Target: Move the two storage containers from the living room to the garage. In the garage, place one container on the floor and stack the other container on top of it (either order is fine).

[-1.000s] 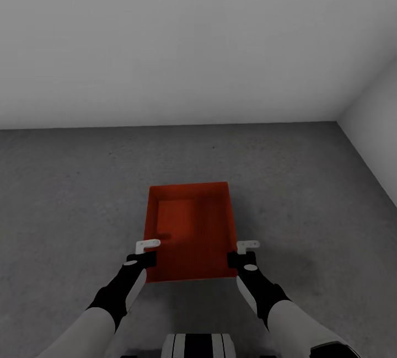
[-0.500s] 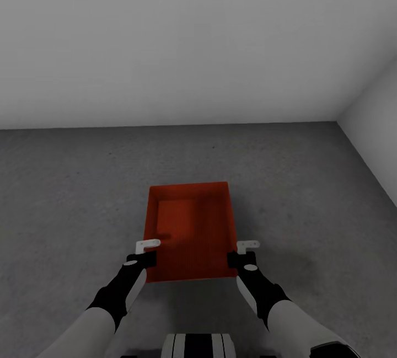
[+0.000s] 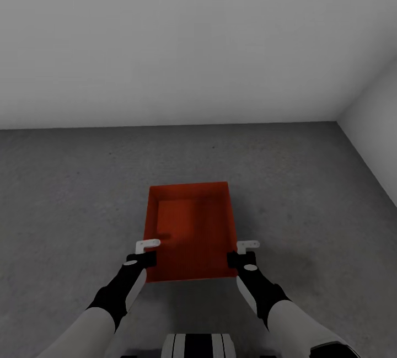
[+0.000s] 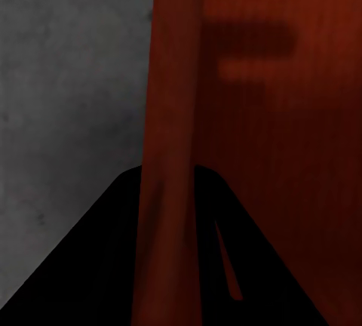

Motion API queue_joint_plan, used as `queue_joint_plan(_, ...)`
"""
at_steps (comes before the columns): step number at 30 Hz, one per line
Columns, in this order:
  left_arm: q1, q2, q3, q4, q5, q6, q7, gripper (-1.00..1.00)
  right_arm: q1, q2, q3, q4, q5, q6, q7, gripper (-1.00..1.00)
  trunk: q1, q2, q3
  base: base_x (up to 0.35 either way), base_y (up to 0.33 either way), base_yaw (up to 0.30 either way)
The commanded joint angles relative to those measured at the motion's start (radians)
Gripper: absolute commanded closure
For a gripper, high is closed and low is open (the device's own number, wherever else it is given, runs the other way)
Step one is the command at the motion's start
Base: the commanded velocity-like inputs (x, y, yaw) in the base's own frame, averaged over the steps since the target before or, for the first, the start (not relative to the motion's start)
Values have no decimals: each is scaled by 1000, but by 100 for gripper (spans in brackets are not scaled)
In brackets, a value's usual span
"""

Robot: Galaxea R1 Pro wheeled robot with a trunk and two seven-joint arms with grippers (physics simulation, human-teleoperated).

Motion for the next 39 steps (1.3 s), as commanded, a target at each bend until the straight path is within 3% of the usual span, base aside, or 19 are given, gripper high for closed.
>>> queue_joint_plan(1, -1, 1, 7, -20, -9, -16, 10, 100, 0, -13, -8, 2, -3, 4, -10, 100, 0, 0, -1, 0, 0, 0)
queue_joint_plan(2, -1, 1, 7, -20, -9, -16, 10, 100, 0, -13, -8, 2, -2, 5, -10, 100, 0, 0, -1, 0, 0, 0)
queue_joint_plan(3, -1, 1, 7, -20, -9, -16, 10, 100, 0, -13, -8, 2, -3, 5, -10, -100, 0, 0, -1, 0, 0, 0)
queue_joint_plan(4, -1, 1, 9, -16, -9, -15, 10, -100, 0, -13, -8, 2, -3, 5, -9, -100, 0, 0, -1, 0, 0, 0)
queue_joint_plan(39, -1, 1, 10, -49, -7, -13, 8, -100, 0, -14, -8, 2, -3, 6, -10, -100, -8, 14, 6, 0, 0, 0)
